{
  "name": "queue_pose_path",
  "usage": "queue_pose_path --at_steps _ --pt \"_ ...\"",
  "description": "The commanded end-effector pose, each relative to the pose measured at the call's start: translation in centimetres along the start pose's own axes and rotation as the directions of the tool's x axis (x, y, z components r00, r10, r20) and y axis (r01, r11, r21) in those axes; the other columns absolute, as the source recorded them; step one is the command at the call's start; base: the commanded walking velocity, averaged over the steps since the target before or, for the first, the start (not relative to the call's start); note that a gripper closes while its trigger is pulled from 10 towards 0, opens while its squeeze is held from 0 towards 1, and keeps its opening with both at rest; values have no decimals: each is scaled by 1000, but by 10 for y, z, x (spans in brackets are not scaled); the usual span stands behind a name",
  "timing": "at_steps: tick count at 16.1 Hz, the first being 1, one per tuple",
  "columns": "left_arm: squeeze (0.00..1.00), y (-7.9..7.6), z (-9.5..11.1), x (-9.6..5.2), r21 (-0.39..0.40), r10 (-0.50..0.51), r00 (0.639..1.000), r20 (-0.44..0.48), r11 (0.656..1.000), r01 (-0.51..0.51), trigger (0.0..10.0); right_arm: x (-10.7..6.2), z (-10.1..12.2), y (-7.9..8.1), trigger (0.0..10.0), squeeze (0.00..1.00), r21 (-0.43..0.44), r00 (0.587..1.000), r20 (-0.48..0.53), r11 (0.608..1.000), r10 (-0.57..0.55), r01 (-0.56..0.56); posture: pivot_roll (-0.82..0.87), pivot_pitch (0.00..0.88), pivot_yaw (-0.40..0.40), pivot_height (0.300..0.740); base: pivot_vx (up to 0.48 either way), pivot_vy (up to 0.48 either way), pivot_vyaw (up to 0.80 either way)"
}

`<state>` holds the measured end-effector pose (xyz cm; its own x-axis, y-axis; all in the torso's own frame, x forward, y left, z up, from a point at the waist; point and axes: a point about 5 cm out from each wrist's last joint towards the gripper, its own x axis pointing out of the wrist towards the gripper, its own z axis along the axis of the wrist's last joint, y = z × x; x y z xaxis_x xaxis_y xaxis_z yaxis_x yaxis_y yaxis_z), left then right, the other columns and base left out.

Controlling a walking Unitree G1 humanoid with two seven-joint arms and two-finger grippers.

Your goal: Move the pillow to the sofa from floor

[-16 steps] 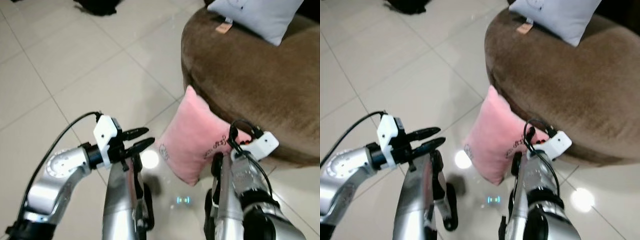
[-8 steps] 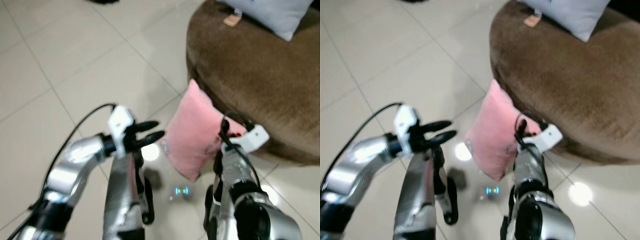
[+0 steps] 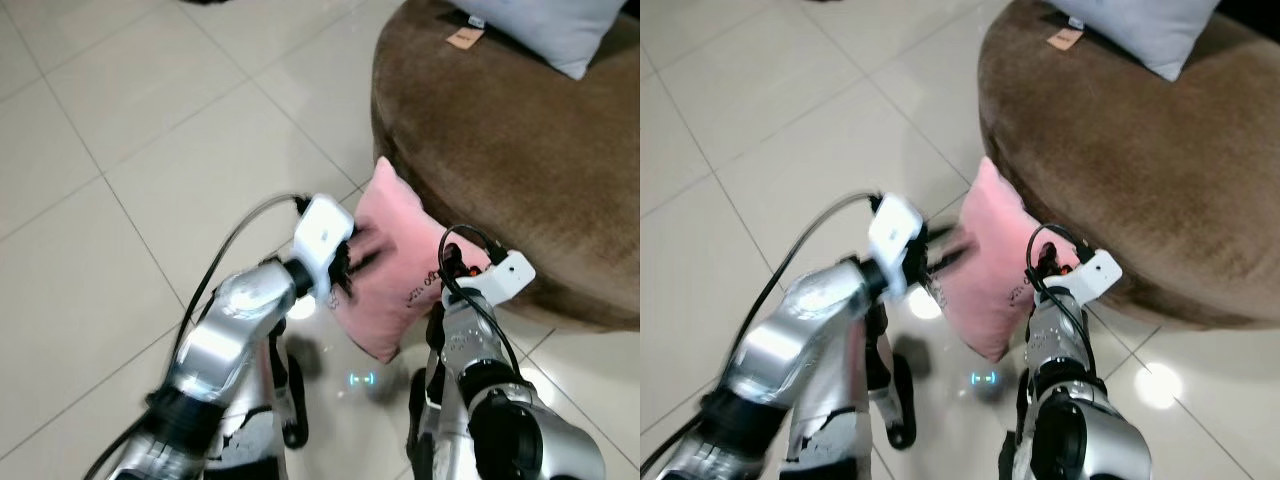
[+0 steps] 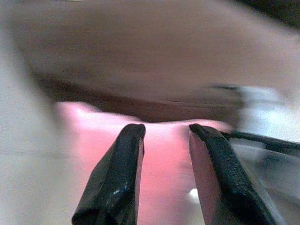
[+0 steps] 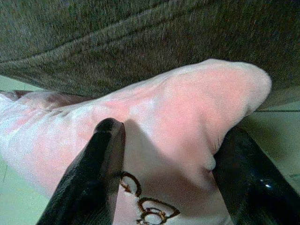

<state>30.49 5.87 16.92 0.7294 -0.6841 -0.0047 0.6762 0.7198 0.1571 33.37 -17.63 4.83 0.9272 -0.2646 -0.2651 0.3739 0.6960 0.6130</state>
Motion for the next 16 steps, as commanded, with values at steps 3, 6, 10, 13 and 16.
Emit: queue_pose_path --at_steps 3,6,10,13,16 --pt "0 17 6 10 -78 89 996 11 993 -88 10000 -1 -5 -2 0 0 -30 999 -38 999 12 -14 230 308 75 500 0 0 0" --pt "0 40 -13 -78 -109 -271 961 -55 958 264 10000 2 0 -1 0 0 -44 999 -37 999 20 -22 222 307 59 500 0 0 0" --pt "0 87 -22 -148 -101 -407 906 -118 912 397 10000 2 0 -1 0 0 -50 999 -39 998 26 -28 217 304 56 500 0 0 0" --pt "0 98 -19 -133 -94 -404 906 -125 914 395 10000 2 -1 -3 0 0 -50 999 -41 998 25 -27 220 303 59 500 0 0 0" --pt "0 86 -13 -117 -100 -460 883 -91 886 452 10000 2 -2 -2 0 0 -42 999 -43 999 29 -30 219 301 58 500 0 0 0"
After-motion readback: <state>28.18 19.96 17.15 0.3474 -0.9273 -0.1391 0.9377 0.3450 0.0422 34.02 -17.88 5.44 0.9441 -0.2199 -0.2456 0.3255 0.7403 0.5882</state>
